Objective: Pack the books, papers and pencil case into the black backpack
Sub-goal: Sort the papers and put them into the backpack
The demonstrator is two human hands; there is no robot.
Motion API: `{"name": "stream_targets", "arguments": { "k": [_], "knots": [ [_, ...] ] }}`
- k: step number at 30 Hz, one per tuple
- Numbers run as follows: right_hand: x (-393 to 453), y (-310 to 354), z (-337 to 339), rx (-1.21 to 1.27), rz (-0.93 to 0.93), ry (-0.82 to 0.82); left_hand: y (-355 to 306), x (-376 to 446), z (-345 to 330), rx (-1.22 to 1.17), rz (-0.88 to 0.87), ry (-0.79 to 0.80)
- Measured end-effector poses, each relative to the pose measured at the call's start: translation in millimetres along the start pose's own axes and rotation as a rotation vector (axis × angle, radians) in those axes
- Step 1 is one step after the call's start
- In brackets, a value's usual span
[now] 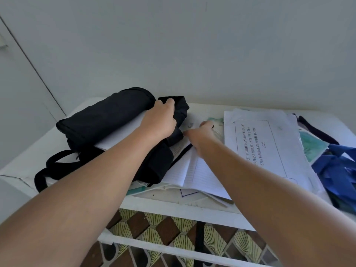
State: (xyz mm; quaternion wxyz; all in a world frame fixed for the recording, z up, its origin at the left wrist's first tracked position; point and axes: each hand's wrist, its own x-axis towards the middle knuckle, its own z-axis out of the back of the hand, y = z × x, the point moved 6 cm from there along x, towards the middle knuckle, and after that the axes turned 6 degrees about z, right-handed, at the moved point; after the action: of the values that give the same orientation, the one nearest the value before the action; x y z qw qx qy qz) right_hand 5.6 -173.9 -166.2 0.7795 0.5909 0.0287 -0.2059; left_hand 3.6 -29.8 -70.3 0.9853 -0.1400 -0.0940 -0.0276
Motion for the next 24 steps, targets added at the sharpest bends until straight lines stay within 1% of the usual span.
{"name": "stream_targets", "arguments": {
  "k": [1, 3, 4, 5, 6, 7, 10, 11, 15, 17, 19, 20, 21, 22, 23, 24],
  "knots": [
    [1, -2, 0, 0.068, 0.021, -0.006, -1, 0, -1, 0.005, -0.004, 0.007],
    [3, -5, 0, 0.185, 0.035, -0.068, -2, 0, -3, 0.018, -0.004, 0.014],
    [6, -10, 0, 0.258, -0.011, -0.08, -2, -1, -3, 0.026, -0.008, 0.012],
    [2, -13, -1, 0.378, -0.112, -0.077, -3, -2, -3, 0.04, -0.016, 0.007],
    [-2, -17, -1, 0.413, -0.188, -0.075, -3, -3, -2, 0.06, -0.027, 0.0],
    [-2, -18, 0, 0.407, -0.199, -0.069, -3, -3, -1, 0.088, -0.037, -0.007],
    [6, -10, 7, 0.284, -0.049, -0.04, 1, -1, 6, 0.167, -0.054, -0.019],
    [4, -5, 14, 0.294, -0.016, -0.034, 3, 0, 8, 0.188, -0.055, -0.017],
    [8, 16, 62, 0.347, 0.084, -0.14, 5, 5, 11, 0.302, -0.023, 0.023],
    [13, 19, 91, 0.411, 0.088, -0.201, -7, 3, 7, 0.382, -0.021, 0.032],
    [17, 16, 111, 0.467, 0.074, -0.207, -28, 1, 3, 0.469, -0.078, -0.023],
    [21, 14, 118, 0.481, 0.069, -0.203, -43, 0, -1, 0.461, -0.141, -0.061],
    [20, 12, 122, 0.473, 0.067, -0.191, -61, -4, -7, 0.385, -0.21, -0.051],
    [20, 11, 125, 0.465, 0.078, -0.175, -80, -9, -14, 0.265, -0.253, 0.029],
    [19, 10, 129, 0.448, 0.099, -0.169, -98, -15, -26, 0.146, -0.257, 0.155],
    [17, 8, 132, 0.434, 0.114, -0.158, -115, -22, -38, 0.076, -0.232, 0.276]
  ]
}}
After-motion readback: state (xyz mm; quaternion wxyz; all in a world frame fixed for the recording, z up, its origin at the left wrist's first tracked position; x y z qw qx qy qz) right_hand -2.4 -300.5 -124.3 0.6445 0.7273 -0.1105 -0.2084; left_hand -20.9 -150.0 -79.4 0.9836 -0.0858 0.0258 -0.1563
